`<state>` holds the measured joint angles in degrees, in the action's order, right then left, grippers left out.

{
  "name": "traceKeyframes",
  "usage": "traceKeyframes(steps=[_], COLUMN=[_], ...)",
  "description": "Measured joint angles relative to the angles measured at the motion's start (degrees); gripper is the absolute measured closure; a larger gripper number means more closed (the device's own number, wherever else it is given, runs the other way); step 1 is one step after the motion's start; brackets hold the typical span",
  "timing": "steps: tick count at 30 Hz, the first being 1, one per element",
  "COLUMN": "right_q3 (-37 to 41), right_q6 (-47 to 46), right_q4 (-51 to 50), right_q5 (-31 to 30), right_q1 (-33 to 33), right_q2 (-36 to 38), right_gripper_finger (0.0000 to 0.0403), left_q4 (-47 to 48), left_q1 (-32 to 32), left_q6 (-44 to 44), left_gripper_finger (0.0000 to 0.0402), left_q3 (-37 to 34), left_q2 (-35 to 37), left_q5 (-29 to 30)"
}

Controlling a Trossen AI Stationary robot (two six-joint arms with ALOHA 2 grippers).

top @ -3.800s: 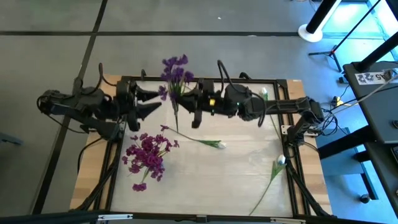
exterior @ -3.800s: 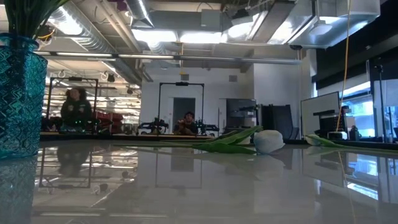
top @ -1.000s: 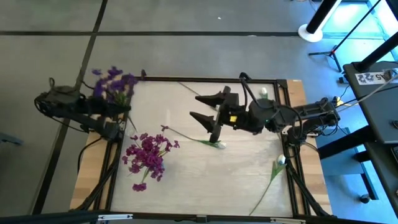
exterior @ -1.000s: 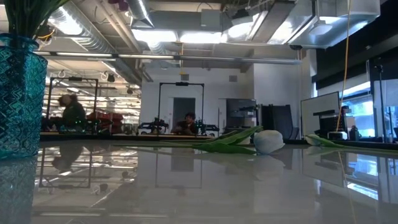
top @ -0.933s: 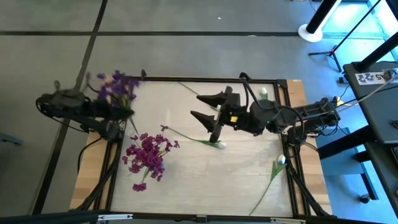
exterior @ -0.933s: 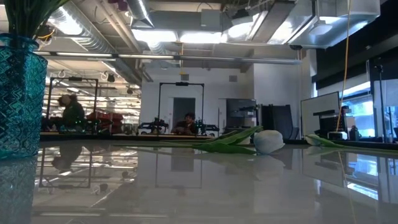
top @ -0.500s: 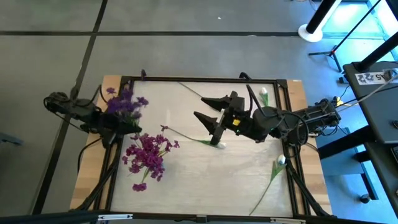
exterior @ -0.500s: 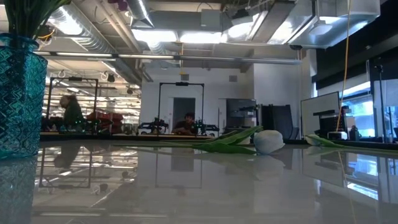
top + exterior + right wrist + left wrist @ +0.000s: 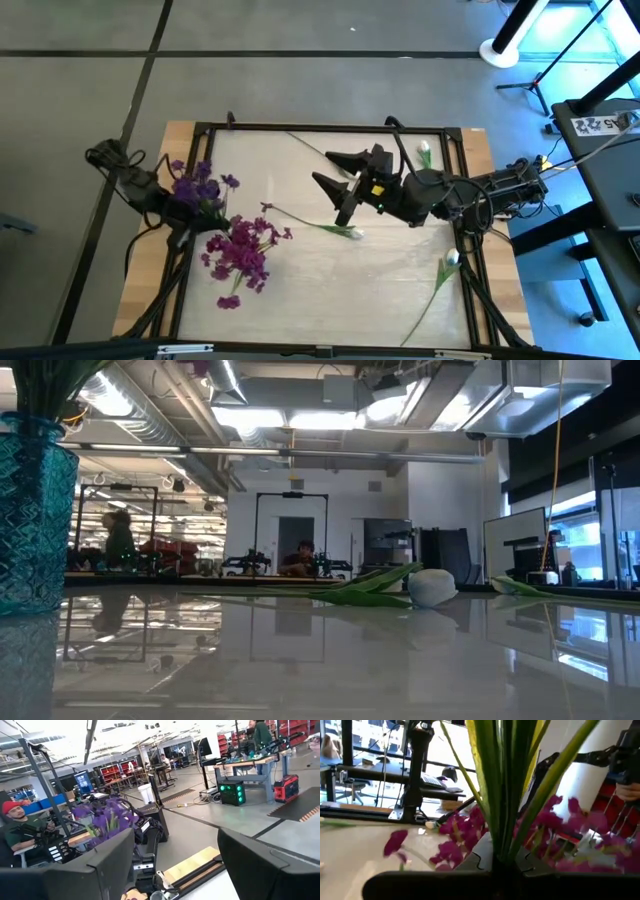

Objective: Sort flowers into vase by color
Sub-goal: Put the dark purple flowers into the blue vase

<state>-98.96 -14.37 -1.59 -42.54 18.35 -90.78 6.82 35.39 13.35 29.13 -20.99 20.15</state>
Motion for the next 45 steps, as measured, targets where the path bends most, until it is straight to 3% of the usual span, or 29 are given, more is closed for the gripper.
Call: traceKeyframes(steps=[14,30,45], right_q3=[0.0,0.0,0.0], right_q6=[-0.6,-1.2,-3.4], right_q4=[-0.3,-1.9,-4.7], right_q5=[-0.9,-0.8,1.6], right_q1=[0.0,-1.6,-4.2], right_q2=[0.0,0.0,0.0], right_gripper_finger=[0.0116,0.0116,0.0116], left_q4=[-1.5,-3.8,-1.8], left_q1=[1.4,4.2,4.2], left_q6=[1.0,-12.2,-13.0], left_gripper_finger=[0.0400,0.0400,0.0400], left_q3=[-4.4,-4.4,-4.4], left_q2=[0.0,-0.1,-1.3], left_q5=[-0.7,-3.1,-2.9])
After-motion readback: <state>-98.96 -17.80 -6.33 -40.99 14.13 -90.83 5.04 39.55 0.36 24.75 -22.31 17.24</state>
